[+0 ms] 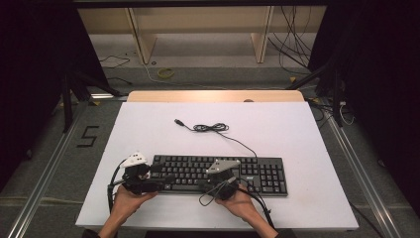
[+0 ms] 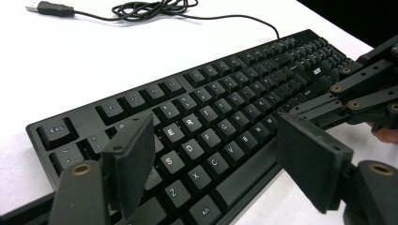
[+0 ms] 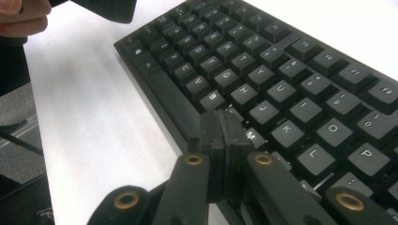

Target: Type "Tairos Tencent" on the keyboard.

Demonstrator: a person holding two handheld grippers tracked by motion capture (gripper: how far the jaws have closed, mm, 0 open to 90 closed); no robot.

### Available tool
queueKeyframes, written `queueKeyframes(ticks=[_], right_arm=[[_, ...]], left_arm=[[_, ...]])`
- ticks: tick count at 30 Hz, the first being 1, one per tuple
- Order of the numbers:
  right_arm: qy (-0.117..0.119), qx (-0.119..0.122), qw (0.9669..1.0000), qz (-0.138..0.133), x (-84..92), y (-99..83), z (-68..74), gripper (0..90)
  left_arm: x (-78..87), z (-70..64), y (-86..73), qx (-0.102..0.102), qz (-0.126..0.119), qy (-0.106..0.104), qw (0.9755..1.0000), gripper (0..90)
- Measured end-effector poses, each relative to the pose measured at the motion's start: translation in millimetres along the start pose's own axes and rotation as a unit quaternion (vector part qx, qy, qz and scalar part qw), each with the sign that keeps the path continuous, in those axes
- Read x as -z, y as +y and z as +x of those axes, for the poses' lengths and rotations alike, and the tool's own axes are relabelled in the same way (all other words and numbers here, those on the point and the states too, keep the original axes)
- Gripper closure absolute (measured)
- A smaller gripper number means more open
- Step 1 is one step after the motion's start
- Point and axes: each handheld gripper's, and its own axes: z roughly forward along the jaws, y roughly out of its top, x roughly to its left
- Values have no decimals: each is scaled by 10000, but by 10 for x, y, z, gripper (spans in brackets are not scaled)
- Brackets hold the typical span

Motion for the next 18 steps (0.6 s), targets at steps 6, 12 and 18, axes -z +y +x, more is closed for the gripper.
queueKeyframes(ticks=[6,12,18], right_arm=[[-11,-16,9999,105,-58,-12,17,900],[-27,15,9999,124,-81,-15,15,900],[-53,6,9999,163,-105,-40,24,900]], left_arm=[[8,-10,-12,7,2,-4,10000,289],[16,-5,-19,-10,15,0,10000,289],[18,-3,-22,17,11,1,10000,288]])
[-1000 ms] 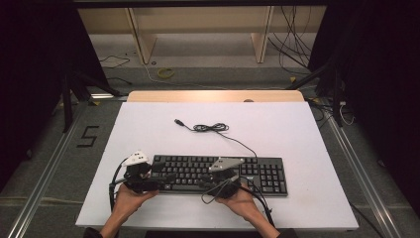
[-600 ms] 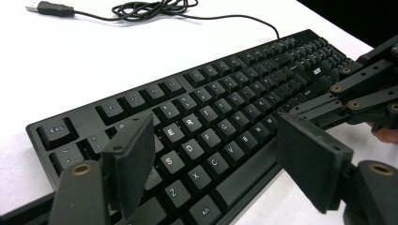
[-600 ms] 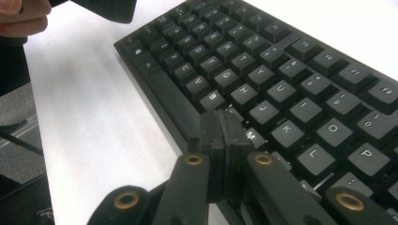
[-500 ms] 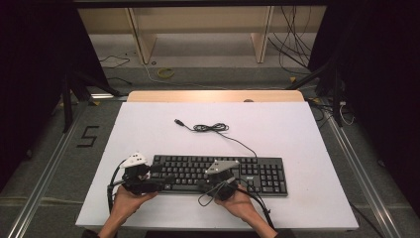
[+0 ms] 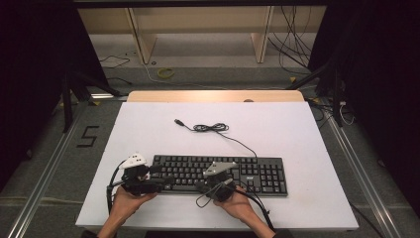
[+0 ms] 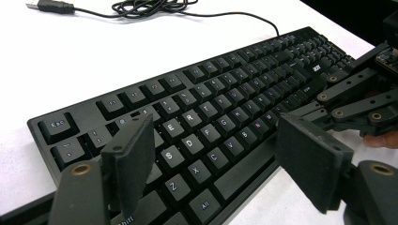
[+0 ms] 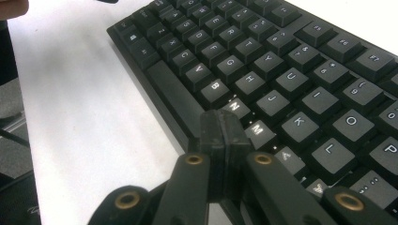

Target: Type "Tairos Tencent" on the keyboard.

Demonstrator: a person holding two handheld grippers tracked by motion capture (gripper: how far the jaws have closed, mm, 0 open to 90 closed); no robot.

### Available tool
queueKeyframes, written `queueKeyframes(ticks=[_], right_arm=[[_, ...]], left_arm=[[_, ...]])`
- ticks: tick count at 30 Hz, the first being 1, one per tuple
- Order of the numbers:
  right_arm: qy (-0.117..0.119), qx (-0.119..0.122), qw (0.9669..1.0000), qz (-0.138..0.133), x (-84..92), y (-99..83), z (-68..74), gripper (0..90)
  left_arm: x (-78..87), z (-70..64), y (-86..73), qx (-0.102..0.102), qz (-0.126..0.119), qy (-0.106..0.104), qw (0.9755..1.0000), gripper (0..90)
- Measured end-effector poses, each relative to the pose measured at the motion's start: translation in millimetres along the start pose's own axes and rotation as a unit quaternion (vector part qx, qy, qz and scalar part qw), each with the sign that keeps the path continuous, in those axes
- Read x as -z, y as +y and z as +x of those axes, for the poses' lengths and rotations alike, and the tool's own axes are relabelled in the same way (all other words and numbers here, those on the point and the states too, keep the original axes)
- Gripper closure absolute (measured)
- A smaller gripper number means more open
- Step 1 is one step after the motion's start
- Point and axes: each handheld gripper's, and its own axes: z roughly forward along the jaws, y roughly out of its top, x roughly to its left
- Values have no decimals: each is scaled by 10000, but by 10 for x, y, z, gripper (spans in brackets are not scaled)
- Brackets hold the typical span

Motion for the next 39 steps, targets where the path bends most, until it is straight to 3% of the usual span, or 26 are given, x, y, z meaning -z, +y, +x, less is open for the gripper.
queueKeyframes(ticks=[8,15,22,30,39], right_arm=[[43,-119,9999,-22,19,15,-6,900],[47,-230,9992,-312,127,77,-50,864],[84,-284,9986,-448,186,100,-104,743],[-5,-354,9982,-484,227,152,-154,499],[-84,-409,9974,-596,272,235,-208,429]], left_arm=[[3,7,-1,4,-3,7,10000,287],[6,14,0,7,-3,28,10000,288],[7,24,-1,5,39,100,9999,287],[2,39,-6,54,101,187,9998,286],[11,70,-10,229,238,247,9992,344]])
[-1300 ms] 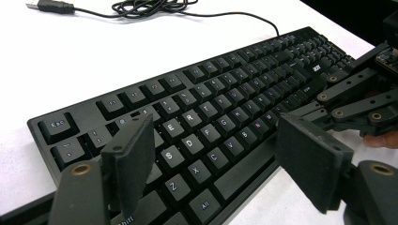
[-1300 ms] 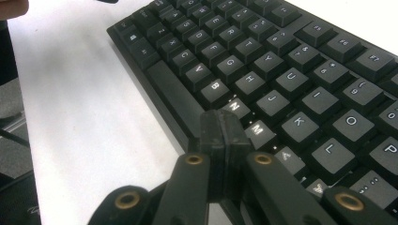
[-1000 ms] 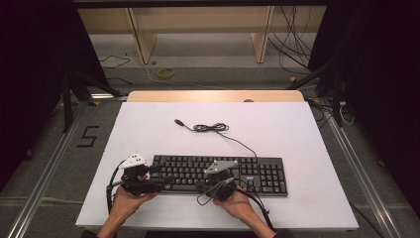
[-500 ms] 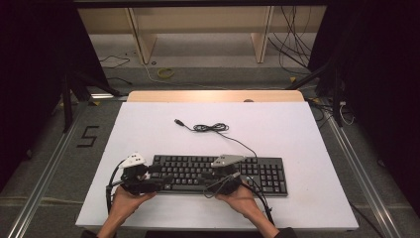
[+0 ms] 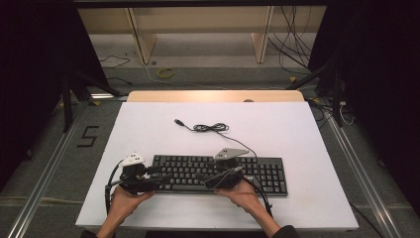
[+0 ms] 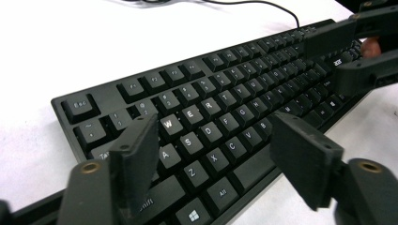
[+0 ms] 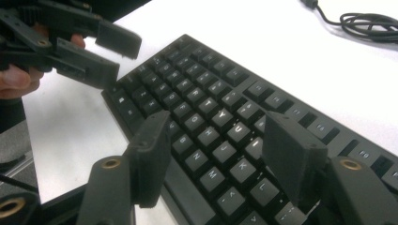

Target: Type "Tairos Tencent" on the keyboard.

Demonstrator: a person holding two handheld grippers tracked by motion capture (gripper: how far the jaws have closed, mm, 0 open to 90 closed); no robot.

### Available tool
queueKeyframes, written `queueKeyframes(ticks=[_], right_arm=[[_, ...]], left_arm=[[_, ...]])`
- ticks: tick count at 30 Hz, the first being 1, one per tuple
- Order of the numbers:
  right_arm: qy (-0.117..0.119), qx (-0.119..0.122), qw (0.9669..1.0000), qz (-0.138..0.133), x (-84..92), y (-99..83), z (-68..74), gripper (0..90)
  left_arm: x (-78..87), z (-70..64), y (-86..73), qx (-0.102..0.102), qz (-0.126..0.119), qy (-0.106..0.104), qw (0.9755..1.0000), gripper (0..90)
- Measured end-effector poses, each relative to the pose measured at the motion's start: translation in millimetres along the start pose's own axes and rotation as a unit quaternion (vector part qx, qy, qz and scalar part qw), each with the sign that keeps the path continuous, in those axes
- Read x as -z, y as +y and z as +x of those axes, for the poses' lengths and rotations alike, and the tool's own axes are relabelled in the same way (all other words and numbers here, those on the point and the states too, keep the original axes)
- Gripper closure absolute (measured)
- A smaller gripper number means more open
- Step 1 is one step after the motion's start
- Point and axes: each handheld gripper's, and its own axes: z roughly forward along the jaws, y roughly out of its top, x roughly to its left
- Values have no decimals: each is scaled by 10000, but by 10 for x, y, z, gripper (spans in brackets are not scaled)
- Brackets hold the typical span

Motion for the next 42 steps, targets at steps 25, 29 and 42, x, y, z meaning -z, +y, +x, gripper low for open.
queueKeyframes(ticks=[25,29,42], right_arm=[[-62,135,9997,185,-218,140,-30,751],[-43,168,9996,237,-297,171,-11,840],[-12,133,9988,464,-545,220,41,900]], left_arm=[[0,18,-28,-240,531,288,9979,849],[-2,42,-32,-230,593,326,9974,891],[-34,64,-50,-194,813,369,9958,893]])
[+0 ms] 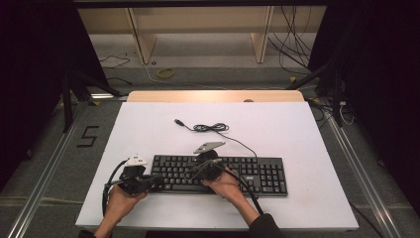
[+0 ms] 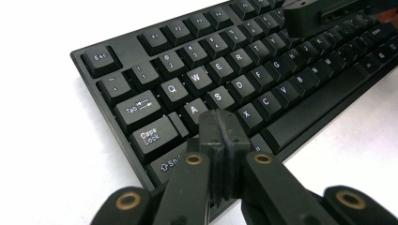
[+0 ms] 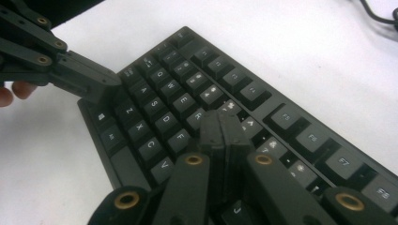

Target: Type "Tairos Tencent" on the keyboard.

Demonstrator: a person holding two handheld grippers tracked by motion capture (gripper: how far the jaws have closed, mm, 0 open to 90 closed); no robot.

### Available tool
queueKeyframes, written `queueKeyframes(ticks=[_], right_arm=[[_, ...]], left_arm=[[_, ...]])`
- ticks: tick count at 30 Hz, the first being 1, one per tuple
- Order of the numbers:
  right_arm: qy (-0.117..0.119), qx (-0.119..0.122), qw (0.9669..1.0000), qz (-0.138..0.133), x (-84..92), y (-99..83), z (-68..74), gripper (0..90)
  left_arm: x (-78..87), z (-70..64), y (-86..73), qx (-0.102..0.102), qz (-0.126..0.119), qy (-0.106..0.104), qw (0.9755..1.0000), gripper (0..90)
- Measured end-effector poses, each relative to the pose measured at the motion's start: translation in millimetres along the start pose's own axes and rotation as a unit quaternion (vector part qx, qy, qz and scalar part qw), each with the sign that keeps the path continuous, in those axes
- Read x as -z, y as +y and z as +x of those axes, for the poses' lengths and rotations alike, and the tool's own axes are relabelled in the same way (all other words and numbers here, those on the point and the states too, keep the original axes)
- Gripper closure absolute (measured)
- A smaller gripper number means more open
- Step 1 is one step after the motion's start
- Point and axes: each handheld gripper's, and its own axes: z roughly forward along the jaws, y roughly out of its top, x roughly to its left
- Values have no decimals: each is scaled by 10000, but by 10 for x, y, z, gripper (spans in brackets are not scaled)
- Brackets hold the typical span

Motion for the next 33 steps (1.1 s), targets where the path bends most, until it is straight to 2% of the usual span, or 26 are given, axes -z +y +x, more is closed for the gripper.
queueKeyframes(ticks=[15,33], right_arm=[[-87,-19,9998,157,-164,10,-5,900],[-144,-48,9997,202,-215,-11,18,900]], left_arm=[[-31,12,-8,-27,158,29,9999,894],[-56,42,-21,56,194,53,9998,895]])
